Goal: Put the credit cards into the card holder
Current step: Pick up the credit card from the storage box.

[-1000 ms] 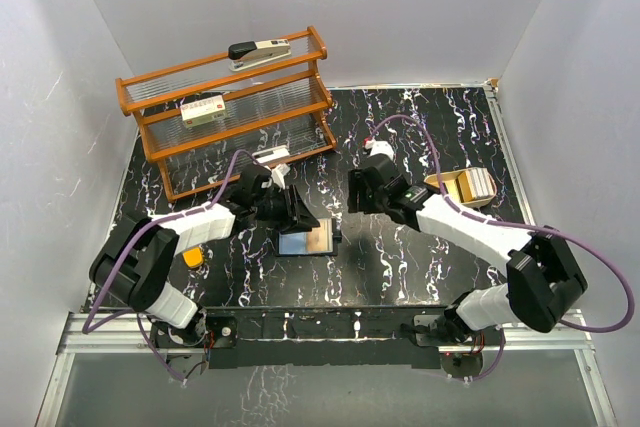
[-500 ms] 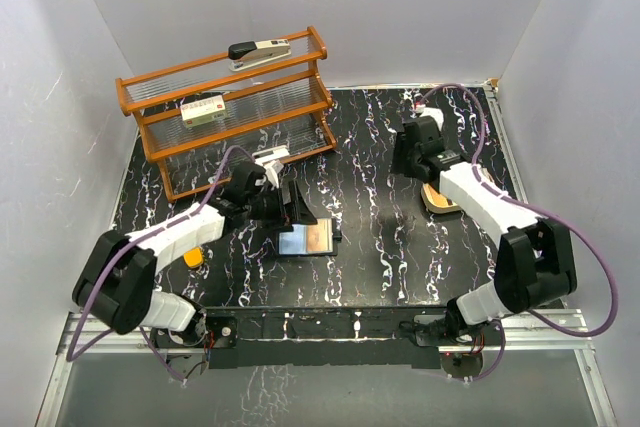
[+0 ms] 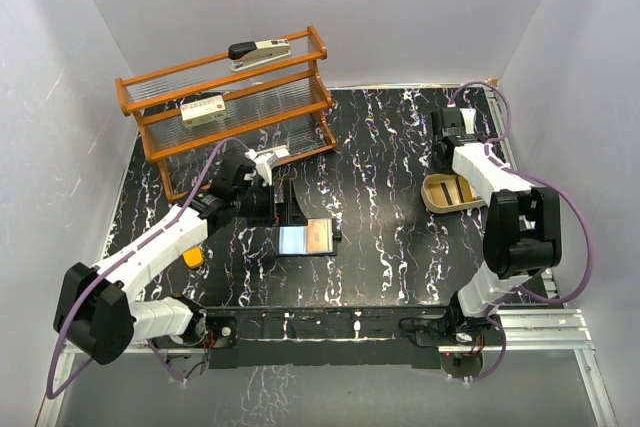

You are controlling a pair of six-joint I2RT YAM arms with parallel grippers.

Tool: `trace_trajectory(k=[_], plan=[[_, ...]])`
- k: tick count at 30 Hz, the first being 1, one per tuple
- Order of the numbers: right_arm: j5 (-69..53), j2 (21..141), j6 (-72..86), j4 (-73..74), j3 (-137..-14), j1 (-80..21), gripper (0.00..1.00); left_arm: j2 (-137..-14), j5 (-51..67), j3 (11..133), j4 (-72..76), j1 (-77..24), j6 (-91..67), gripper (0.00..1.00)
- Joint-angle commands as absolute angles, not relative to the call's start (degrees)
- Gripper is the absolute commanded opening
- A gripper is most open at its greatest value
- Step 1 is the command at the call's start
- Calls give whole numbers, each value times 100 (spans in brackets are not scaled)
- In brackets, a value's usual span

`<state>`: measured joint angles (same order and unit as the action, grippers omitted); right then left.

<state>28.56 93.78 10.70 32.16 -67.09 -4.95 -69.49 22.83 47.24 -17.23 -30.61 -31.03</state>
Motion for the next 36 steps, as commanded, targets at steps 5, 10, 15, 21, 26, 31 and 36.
trace_trajectory(k=[5, 10, 15, 21, 26, 31, 36], plan=[[3854, 9768, 639, 3324, -6932, -362, 67, -6639, 2102, 4904, -2282, -3081, -2448, 99], [3906, 9809, 467, 3141, -6779, -268, 69, -6509, 1977, 4866, -2324, -3073, -2378, 99], [3850, 9915, 391, 3064, -6734, -170, 67, -6413, 1900, 4845, -2322, -3076, -2373, 99], [3761, 10197, 351, 2953, -6645, -97, 65, -6406, 1808, 4852, -2363, -3072, -2357, 99], [3848, 10203, 374, 2920, -6636, -97, 61, -6397, 1786, 4863, -2360, -3071, -2355, 99], [4011, 10135, 385, 2973, -6688, -97, 54, -6446, 1824, 4879, -2332, -3028, -2355, 99], [4090, 10044, 382, 2961, -6688, -97, 47, -6433, 1854, 4870, -2321, -3001, -2355, 99]])
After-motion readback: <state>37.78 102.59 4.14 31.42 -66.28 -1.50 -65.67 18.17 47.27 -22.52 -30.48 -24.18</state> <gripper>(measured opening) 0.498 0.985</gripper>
